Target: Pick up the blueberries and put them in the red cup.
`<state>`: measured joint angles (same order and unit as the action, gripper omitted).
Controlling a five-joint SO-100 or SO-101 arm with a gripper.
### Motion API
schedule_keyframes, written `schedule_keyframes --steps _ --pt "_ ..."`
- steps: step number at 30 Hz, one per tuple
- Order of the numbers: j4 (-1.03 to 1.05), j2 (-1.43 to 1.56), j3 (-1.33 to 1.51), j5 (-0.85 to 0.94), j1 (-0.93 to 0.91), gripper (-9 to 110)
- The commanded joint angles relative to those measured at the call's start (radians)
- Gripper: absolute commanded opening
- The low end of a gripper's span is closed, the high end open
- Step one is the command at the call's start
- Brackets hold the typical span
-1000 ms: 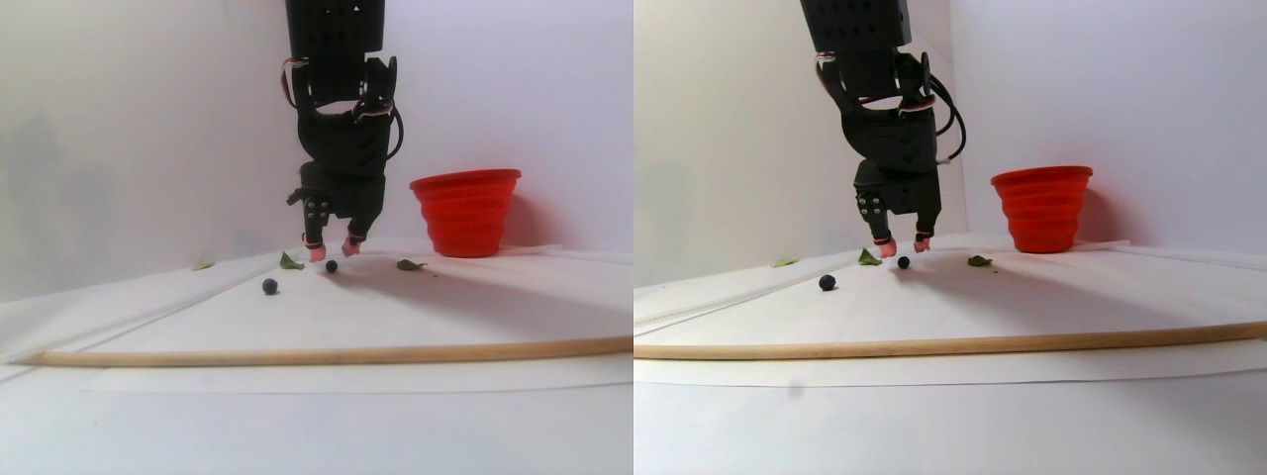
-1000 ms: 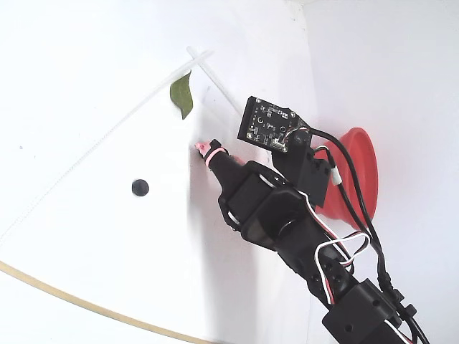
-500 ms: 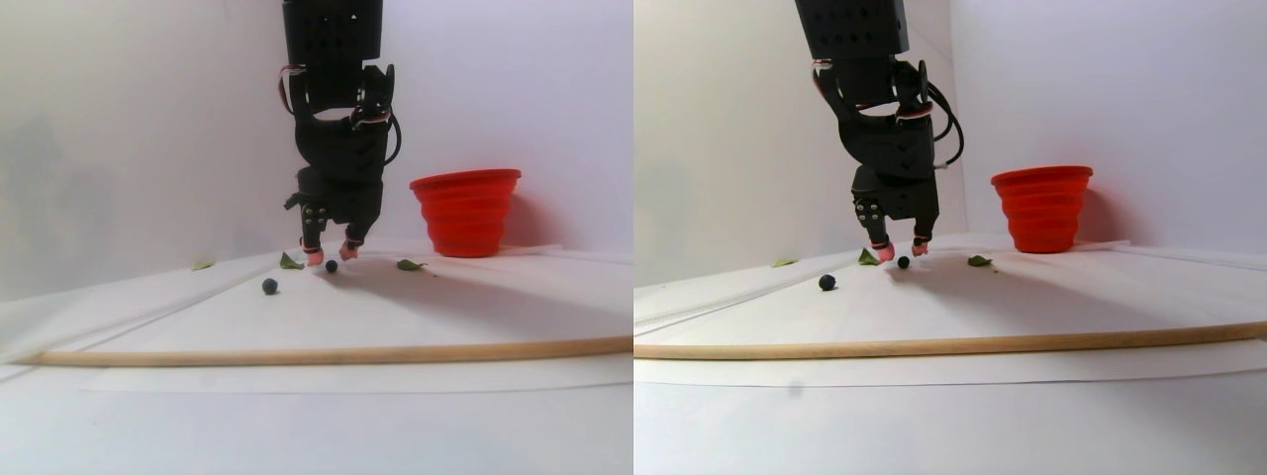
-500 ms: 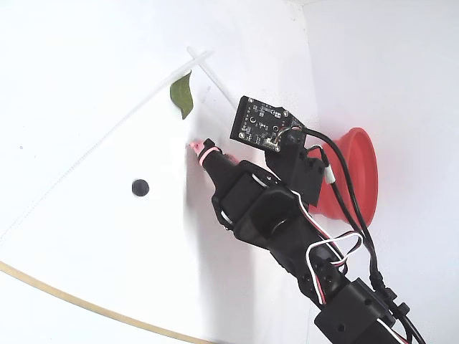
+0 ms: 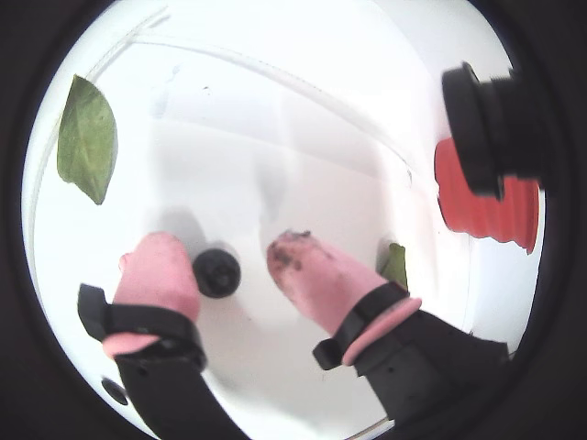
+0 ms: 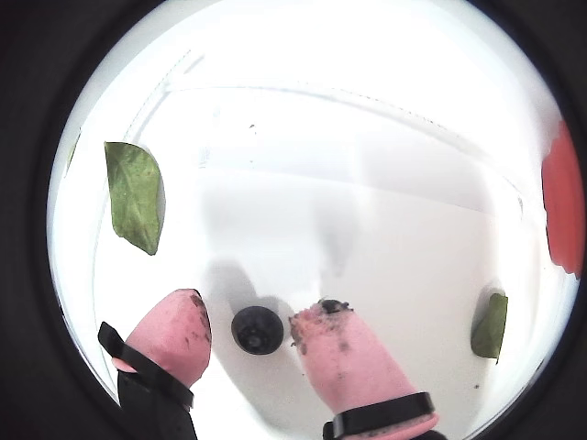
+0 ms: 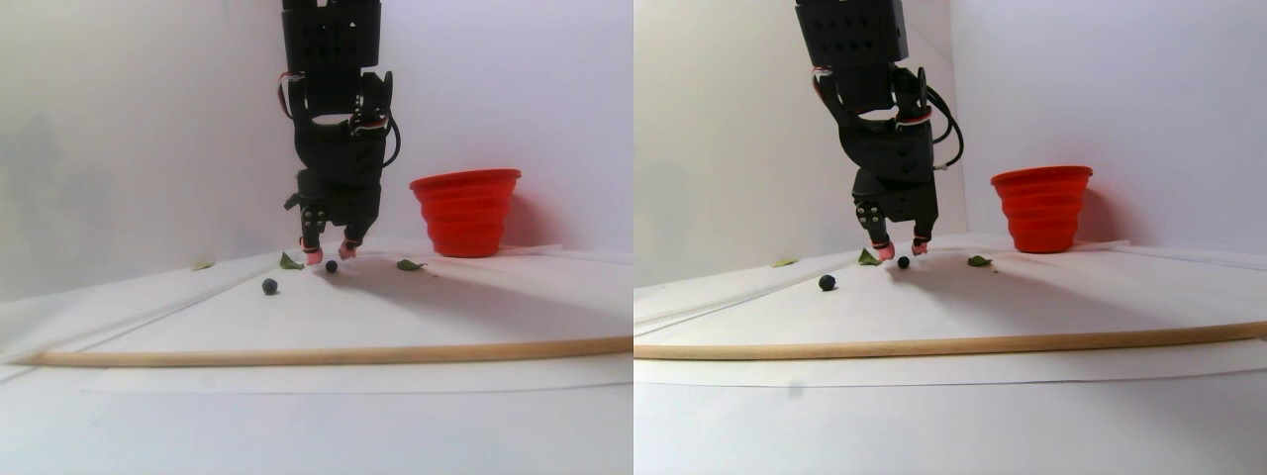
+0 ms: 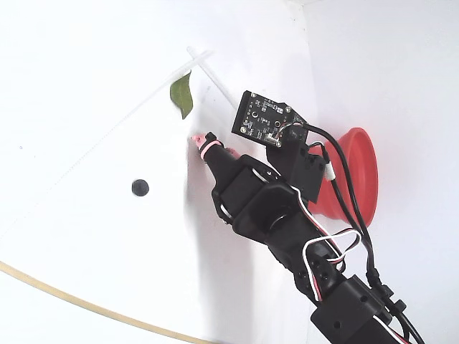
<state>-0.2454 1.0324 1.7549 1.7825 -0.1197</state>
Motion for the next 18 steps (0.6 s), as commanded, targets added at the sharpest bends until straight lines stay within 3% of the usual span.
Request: schedule_keyframes --steps 1,18 --pt "-0.026 0.012 -0.072 0.006 0.015 17" --pt "-0.035 -0.006 -0.072 -0.002 0.008 14"
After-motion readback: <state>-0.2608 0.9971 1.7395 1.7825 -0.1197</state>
